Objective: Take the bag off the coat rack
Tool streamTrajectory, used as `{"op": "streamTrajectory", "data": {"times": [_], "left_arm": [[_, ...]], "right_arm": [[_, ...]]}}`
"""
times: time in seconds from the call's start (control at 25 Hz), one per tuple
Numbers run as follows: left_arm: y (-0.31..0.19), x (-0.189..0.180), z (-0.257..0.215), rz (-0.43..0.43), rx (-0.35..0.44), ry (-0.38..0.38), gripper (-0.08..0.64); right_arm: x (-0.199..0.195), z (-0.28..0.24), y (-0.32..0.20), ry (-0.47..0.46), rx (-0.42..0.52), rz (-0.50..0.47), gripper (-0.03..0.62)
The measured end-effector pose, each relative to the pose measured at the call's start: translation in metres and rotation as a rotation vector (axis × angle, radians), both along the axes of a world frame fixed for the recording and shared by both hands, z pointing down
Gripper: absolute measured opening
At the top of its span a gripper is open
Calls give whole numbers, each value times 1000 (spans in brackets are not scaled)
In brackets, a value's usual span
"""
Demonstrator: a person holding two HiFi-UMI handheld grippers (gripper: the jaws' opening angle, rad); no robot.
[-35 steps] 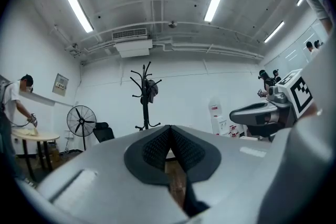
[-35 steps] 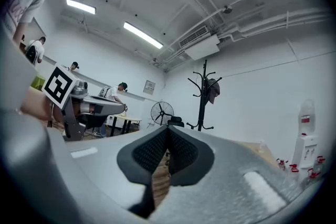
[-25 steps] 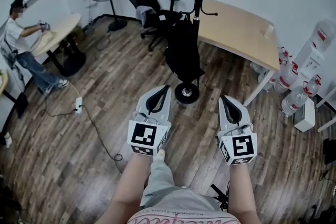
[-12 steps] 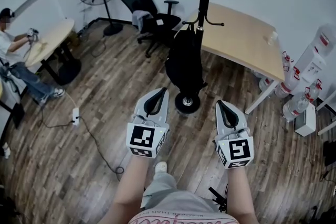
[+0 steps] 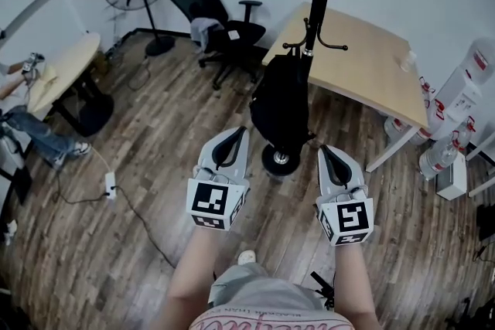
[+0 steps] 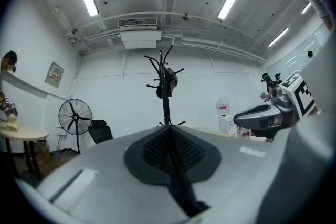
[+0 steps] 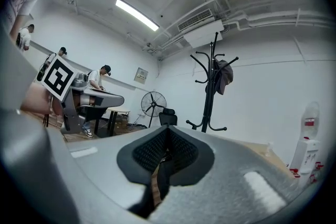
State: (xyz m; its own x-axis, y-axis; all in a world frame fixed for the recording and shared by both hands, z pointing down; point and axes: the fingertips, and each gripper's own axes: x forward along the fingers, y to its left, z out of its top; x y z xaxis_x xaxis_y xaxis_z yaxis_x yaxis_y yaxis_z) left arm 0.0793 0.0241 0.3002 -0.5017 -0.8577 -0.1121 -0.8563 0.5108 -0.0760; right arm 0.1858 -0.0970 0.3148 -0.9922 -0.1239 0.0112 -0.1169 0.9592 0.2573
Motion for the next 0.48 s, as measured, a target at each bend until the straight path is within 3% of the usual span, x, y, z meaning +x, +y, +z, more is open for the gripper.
{"op": "streamTrajectory", "data": {"times": [0.48], "left_arm": [[8, -58, 12, 19, 8, 23, 15]], "right_arm": [[-51, 10, 6, 23, -9, 37, 2]]}}
